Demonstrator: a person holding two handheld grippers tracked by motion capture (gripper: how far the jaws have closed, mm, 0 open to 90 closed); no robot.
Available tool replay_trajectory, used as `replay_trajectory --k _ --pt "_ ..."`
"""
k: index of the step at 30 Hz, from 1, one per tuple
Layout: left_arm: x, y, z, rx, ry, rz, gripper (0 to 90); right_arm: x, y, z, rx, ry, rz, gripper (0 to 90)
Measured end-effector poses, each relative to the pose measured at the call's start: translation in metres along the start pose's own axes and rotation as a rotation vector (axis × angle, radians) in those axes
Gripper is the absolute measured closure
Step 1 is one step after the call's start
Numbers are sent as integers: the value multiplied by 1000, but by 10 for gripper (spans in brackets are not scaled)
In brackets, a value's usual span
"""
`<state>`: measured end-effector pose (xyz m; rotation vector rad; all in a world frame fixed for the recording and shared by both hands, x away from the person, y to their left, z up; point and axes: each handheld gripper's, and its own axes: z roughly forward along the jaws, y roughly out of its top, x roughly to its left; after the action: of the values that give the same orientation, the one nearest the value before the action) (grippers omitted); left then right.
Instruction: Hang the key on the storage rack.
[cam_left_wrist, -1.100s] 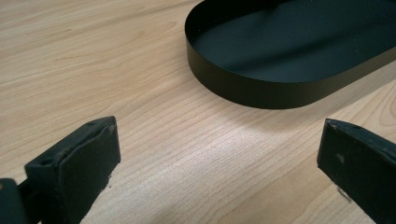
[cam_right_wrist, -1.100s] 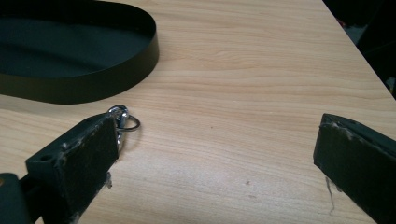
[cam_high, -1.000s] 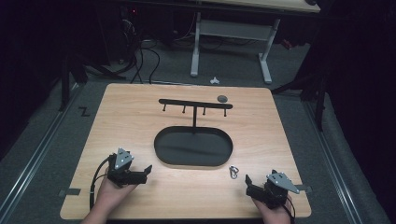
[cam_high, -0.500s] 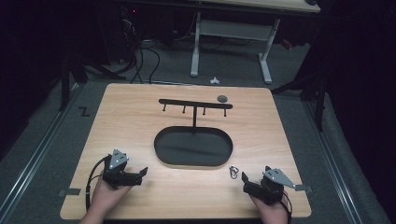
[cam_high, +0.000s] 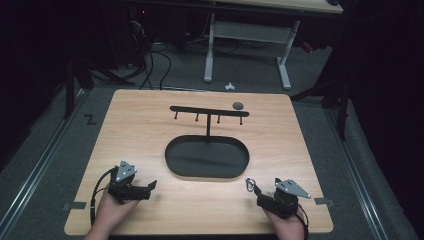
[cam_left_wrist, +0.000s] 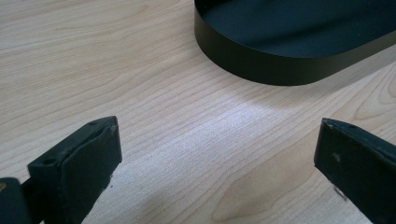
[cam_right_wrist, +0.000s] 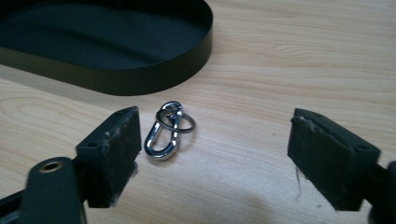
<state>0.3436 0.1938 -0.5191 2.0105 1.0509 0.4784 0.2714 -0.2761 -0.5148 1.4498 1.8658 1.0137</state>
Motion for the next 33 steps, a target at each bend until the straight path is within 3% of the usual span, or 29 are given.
replay_trajectory --k 4,11,19,22,23,28,33 --pt "-1 2 3 6 -6 24 22 7 -2 2 39 22 -33 298" --pt "-4 3 7 23 -2 41 25 17 2 3 120 52 -4 379" --pt "-1 2 5 13 -5 36 27 25 13 10 335 22 -82 403" --pt "-1 2 6 15 -7 37 28 24 21 9 377 32 -78 407" --pt "-2 2 7 17 0 44 28 24 28 10 433 28 -83 393" --pt "3 2 4 11 -3 20 28 25 40 14 541 32 -69 399" --pt "4 1 4 2 -33 11 29 31 46 23 678 30 -120 448"
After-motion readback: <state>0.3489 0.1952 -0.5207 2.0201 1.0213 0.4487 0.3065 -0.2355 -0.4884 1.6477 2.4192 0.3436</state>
